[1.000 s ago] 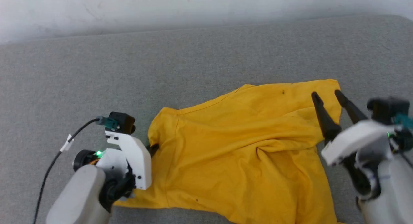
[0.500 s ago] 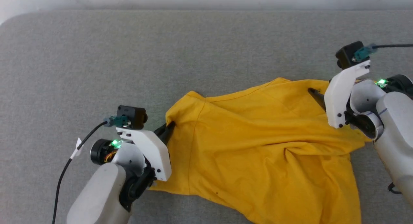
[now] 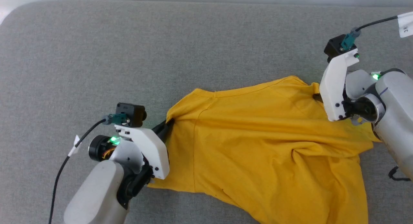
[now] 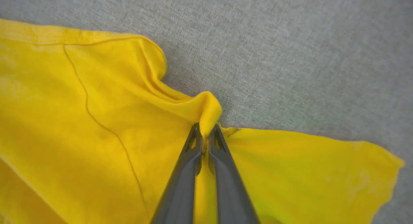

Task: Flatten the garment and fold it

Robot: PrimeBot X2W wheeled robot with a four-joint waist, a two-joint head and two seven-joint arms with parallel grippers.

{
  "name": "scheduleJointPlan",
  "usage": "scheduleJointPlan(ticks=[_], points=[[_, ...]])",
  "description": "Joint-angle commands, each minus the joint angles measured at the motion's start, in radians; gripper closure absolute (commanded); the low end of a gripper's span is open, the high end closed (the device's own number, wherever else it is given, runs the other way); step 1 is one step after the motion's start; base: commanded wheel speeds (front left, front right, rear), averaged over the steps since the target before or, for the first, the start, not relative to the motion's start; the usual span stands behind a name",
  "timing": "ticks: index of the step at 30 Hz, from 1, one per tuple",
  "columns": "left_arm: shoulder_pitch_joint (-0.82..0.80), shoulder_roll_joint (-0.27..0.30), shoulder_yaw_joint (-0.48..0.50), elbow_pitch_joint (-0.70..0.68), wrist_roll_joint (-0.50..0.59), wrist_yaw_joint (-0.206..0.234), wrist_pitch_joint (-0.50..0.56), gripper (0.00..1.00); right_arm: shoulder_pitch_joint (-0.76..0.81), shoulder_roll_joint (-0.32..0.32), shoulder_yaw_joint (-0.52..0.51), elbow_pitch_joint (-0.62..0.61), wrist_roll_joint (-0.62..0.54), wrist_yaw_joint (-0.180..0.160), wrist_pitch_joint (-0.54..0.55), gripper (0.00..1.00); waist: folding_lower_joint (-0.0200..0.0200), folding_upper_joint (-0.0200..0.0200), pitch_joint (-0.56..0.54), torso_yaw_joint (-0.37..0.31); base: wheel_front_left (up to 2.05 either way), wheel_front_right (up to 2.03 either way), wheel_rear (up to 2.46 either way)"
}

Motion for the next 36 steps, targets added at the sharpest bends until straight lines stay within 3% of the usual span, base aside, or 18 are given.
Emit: scheduleJointPlan(ticks=[1, 5, 11, 16, 21, 29, 36], points=[[0.003, 0.018, 0.005, 0.005, 0.005, 0.004, 0.002, 1.0, 0.086, 0.006, 0.042, 0.016, 0.019, 0.001, -0.018, 1.0, 0.0, 0.0, -0.026, -0.018, 0.0, 0.0, 0.0], [-0.009, 0.049, 0.02, -0.009, 0.019, 0.012, -0.006, 1.0, 0.068, -0.008, 0.008, -0.043, 0.05, 0.001, -0.175, 1.0, 0.0, 0.0, -0.07, -0.034, 0.0, 0.0, 0.0], [-0.065, 0.112, 0.059, -0.053, 0.044, 0.03, -0.006, 1.0, 0.048, -0.042, -0.042, -0.121, 0.063, 0.001, -0.31, 1.0, 0.0, 0.0, -0.142, -0.071, 0.0, 0.0, 0.0], [-0.21, 0.143, 0.076, -0.03, 0.054, 0.002, 0.013, 1.0, -0.018, -0.06, -0.109, -0.128, 0.029, 0.001, -0.389, 1.0, 0.0, 0.0, -0.16, -0.099, 0.0, 0.0, 0.0], [-0.453, 0.145, 0.096, 0.104, 0.081, -0.033, -0.035, 1.0, -0.163, -0.042, -0.188, -0.065, -0.06, 0.001, -0.503, 1.0, 0.0, 0.0, -0.128, -0.129, 0.0, 0.0, 0.0], [-0.838, 0.142, 0.134, 0.352, 0.161, -0.034, -0.249, 1.0, -0.448, 0.027, -0.331, 0.055, -0.25, 0.001, -0.816, 1.0, 0.0, 0.0, -0.067, -0.187, 0.0, 0.0, 0.0], [-1.0, 0.124, 0.123, 0.53, 0.189, -0.058, -0.393, 1.0, -0.526, 0.083, -0.324, 0.128, -0.311, 0.001, -0.939, 1.0, 0.0, 0.0, -0.05, -0.206, 0.0, 0.0, 0.0]])
